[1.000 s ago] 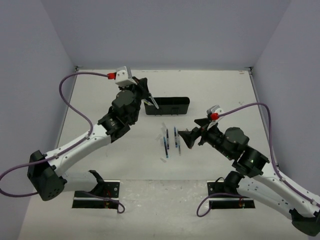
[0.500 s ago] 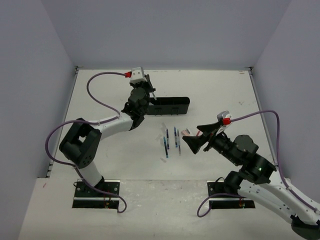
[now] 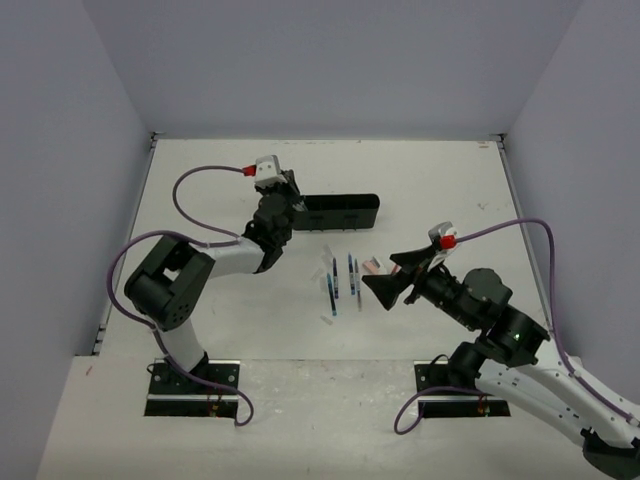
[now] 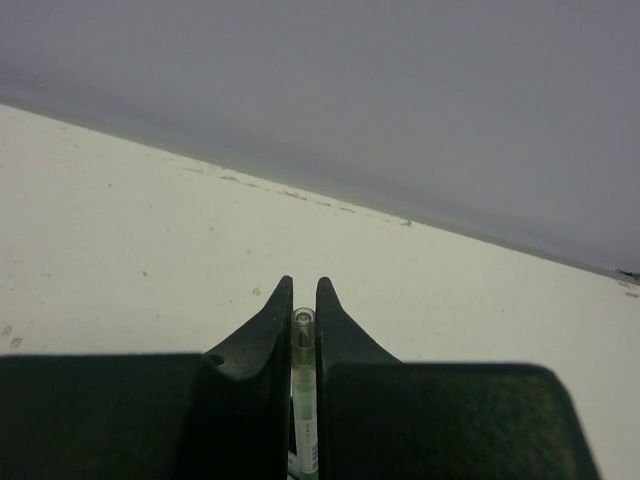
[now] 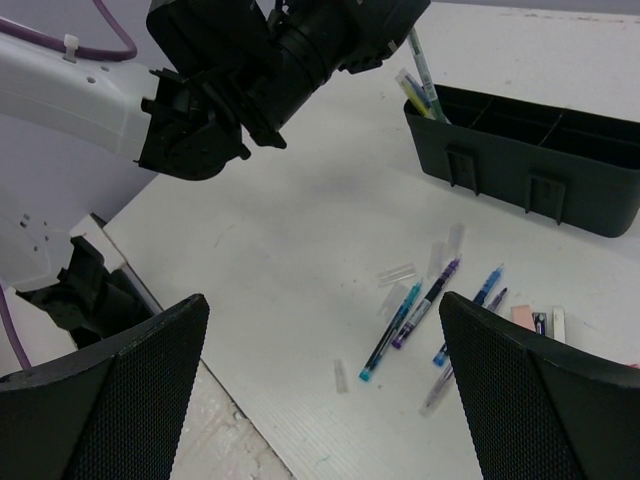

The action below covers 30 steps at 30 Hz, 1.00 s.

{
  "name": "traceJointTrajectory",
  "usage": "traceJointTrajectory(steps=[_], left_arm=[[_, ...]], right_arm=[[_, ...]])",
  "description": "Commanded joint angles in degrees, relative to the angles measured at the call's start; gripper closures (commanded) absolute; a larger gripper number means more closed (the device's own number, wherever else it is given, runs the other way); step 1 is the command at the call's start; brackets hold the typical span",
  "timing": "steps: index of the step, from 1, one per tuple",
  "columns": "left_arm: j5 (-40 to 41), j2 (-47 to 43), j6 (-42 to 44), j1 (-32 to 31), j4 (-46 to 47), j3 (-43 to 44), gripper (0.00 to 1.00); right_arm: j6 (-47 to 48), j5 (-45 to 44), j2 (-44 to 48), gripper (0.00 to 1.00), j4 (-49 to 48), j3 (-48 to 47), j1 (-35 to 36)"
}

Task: Sort the stationery into containers
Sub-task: Place the pen in the storage box, then pick up the pen from the center of the board.

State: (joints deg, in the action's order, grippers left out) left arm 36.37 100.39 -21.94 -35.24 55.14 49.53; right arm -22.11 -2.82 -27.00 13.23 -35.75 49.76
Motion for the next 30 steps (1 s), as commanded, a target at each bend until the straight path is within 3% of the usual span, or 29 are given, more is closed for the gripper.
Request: traceJointTrajectory(steps=[1,3,4,9,10,13,16,19,25,30], left_arm=[[-0.1,-3.8,-4.7,0.4,3.3,-2.6,0.53],[-1.7,-6.7,-4.8,0.4,1.9,-2.9,0.24],[-2.7,-9.0,-4.9,0.4,0.5,-2.7,0.15],[-4.9,-19.7,-6.9,0.3,-11.2,0.8,0.04],[-5.9,-23.3,-7.6,0.3,-19.3,3.5,0.02],[-9.6,-28.5,-11.8,0.3,-34.4,9.5,0.00],[-14.2,-35.9,-14.6,0.3,-51.8,10.6,0.00],[-21.3,-46.0,-16.7,0.3,-64.5,4.8,0.00],[-19.8,-62.4,-14.7,0.3,-83.2,-4.0,0.00],[-19.0,-68.5,-10.7,0.2,-93.2,-3.8,0.00]], right_arm=[[-0.8,0.9,-1.1,0.01,-1.5,0.5,0.0],[-1.2,0.1,-2.0,0.01,-1.3,0.2,0.0],[-1.8,-0.4,-3.0,0.01,-1.0,0.1,0.1],[-7.0,-7.8,-11.1,0.01,2.8,-2.4,0.0],[-8.5,-8.1,-12.8,0.01,4.1,-3.0,0.0],[-11.4,-7.9,-20.6,0.01,6.6,-5.7,0.0],[-13.6,-9.7,-29.9,0.10,9.6,-9.1,-0.1],[-16.5,-13.1,-39.0,0.34,14.8,-13.0,-0.2],[-17.3,-13.9,-50.1,0.62,16.2,-15.6,-3.0],[-14.5,-11.0,-53.9,0.63,16.1,-16.6,-7.1]])
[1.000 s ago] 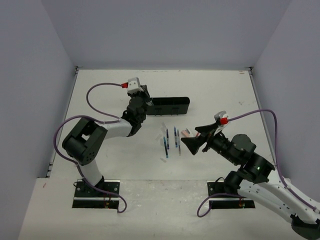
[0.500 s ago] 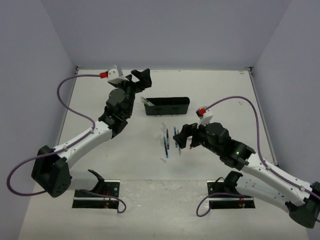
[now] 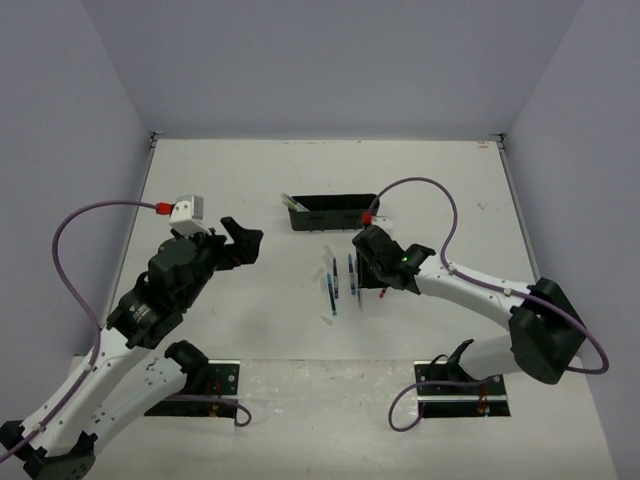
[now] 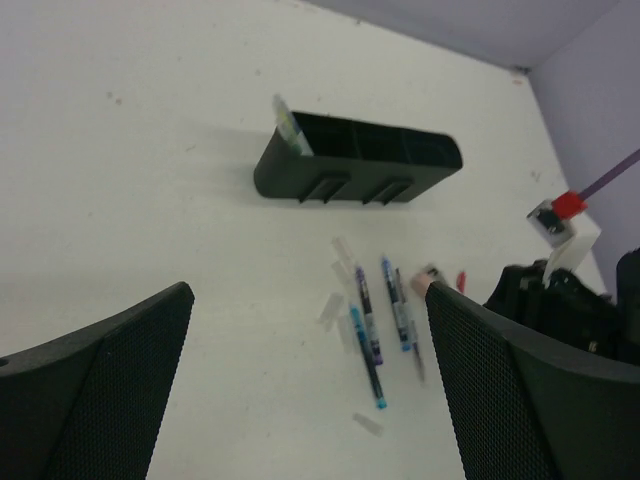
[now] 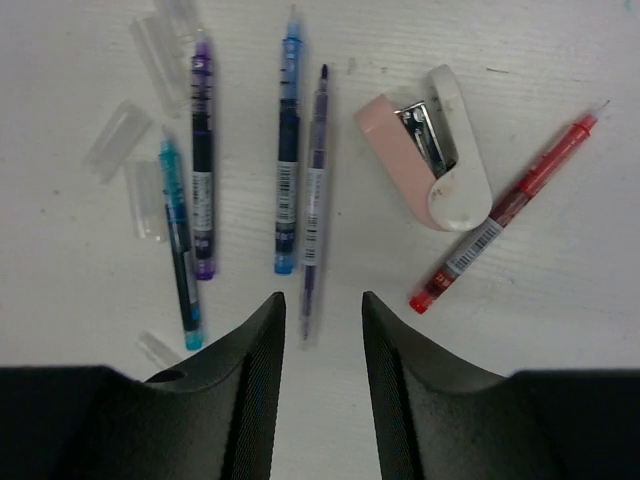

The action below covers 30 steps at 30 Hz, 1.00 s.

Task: Sort the stationery into containers
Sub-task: Pick up the pen from the center of the board.

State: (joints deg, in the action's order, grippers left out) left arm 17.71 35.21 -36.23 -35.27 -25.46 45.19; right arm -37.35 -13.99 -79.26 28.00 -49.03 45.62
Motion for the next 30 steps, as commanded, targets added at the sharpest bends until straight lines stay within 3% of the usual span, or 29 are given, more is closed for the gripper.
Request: traceJointTrajectory(steps=[1,19,30], left_arm=[[-1.1,-4.4,3.9,0.2,-12.8,0.6,0.00],[-5.0,-6.0,4.9,0.2,-9.7,-2.2,0.00],[-5.3,-6.8,4.9,0.3,-9.4,-2.5,0.00]], right_arm=[[1.6,0.7,-2.5,0.63,1.4,-3.6,-3.6],[3.1,8.5,-12.5,0.78,-1.2,-6.9,-4.8],[2.7,9.1,-14.4,0.78,-1.6,-6.7,-4.6]])
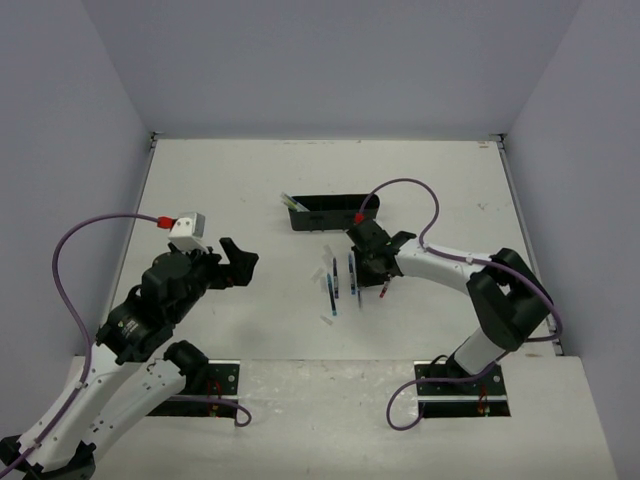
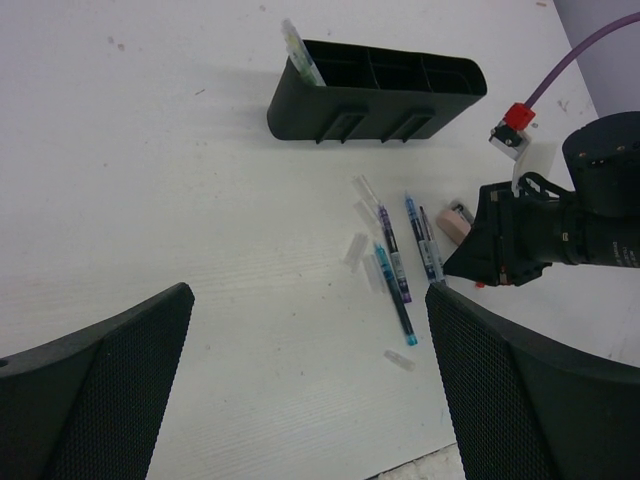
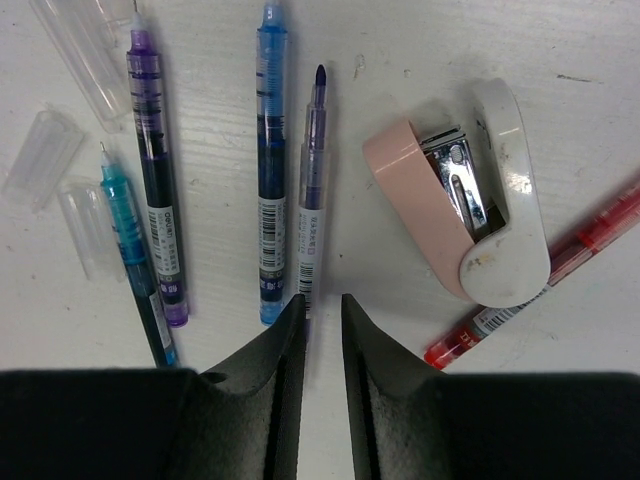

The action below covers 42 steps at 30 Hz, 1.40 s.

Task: Sort the stationery into containers
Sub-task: Pick up the pen from the center of the board.

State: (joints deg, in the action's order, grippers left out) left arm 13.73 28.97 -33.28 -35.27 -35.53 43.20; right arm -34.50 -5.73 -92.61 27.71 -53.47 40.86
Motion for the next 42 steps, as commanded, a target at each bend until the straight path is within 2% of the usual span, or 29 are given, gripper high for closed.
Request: traceJointTrajectory(steps=[1,17,23,25,32,35,38,42], left_arm=[[-1.3,-0.6,1.9,0.2,0.6,-0.5,0.00],[-1.2,-0.4,1.8,0.2,0.6,-0.7,0.00],[-1.6,1.0,1.8,0.2,0.4,-0.3,0.00],[-1.9,1.8,1.9,0.2,0.4,-0.2,0.00],[-3.7,10.4,1.9,0.2,1.2,2.0,0.00],[-3.4,14.8,-0.7,-0.1,3.0,1.2,0.00],[3.5,18.7,-9.2,-5.1,4.3,0.0,0.02],[20.0,26.0,-23.5,-21.6,3.1,0.6,0.03]], right_arm=[[-0.2,0.9,-1.3,0.78,-1.4,-2.4,0.2],[-1.5,-2.4,-5.0,0.81,2.6,-3.4,0.4],[-1.4,-3.0,-4.5,1.00,3.5,-2.8,0.5],[-1.6,-3.2,-2.6,1.00,3.5,-2.2,0.6],[-1.4,-2.9,15.6,1.00,6.6,-1.5,1.8],[-1.5,-3.3,23.4,1.00,8.0,-1.0,1.9],[-1.3,-2.5,28.9,1.00,7.3,0.7,1.9],[-1.8,-3.4,34.4,1.00,5.2,4.0,1.9]])
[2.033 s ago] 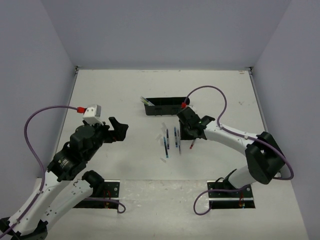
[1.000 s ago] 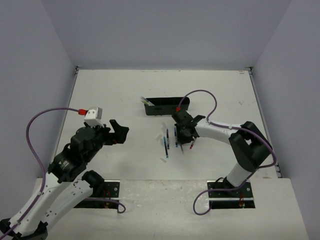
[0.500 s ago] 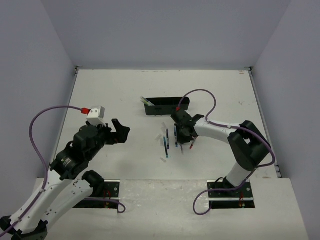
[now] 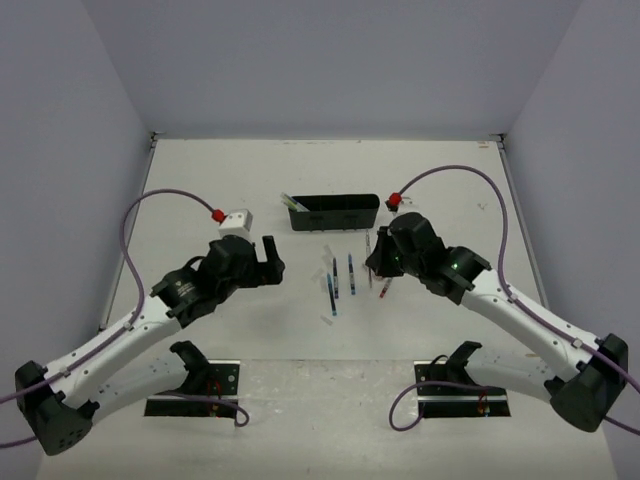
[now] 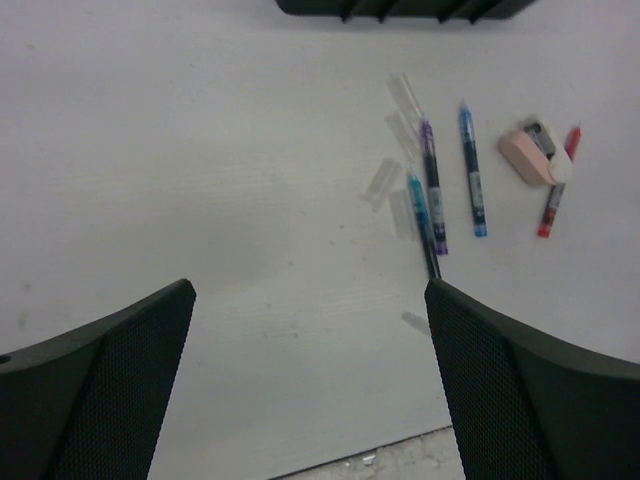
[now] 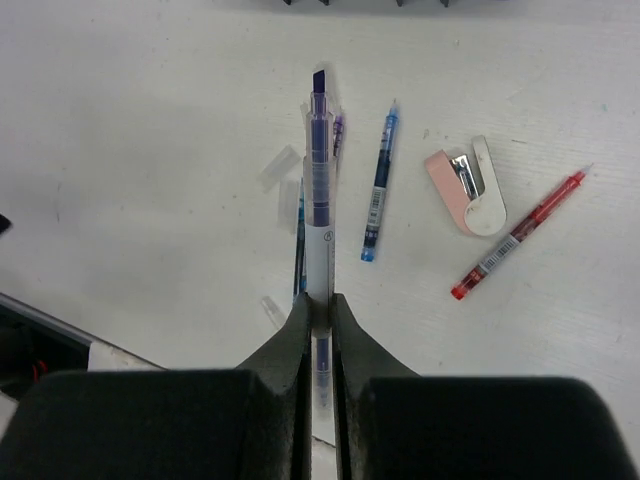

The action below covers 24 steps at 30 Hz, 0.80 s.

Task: Sort the stationery into containers
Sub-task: Pick up the pen from the center of the board, then close the pen cap on the pen.

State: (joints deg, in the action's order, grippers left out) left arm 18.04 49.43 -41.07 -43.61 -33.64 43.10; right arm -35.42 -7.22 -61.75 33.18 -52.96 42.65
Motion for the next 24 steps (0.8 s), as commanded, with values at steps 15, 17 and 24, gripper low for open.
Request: traceJointTrajectory(steps=[15,17,24], left_arm=[[24.7,41.5,-77.8,-37.0,-25.4,20.5,0.32],[26.3,42.6,-79.0,-36.8,-24.1,20.4,0.45],[22.9,47.0,-77.5,-32.9,-23.0,22.5,0.60]], right_arm=[[-1.0,-5.2,11.4,1.00,-1.0,8.2,0.1],[-0.7,-5.4,12.7,1.00,-1.0,8.8,0.1],[0.2,-6.1,14.8,1.00,-1.2,9.5,0.1]])
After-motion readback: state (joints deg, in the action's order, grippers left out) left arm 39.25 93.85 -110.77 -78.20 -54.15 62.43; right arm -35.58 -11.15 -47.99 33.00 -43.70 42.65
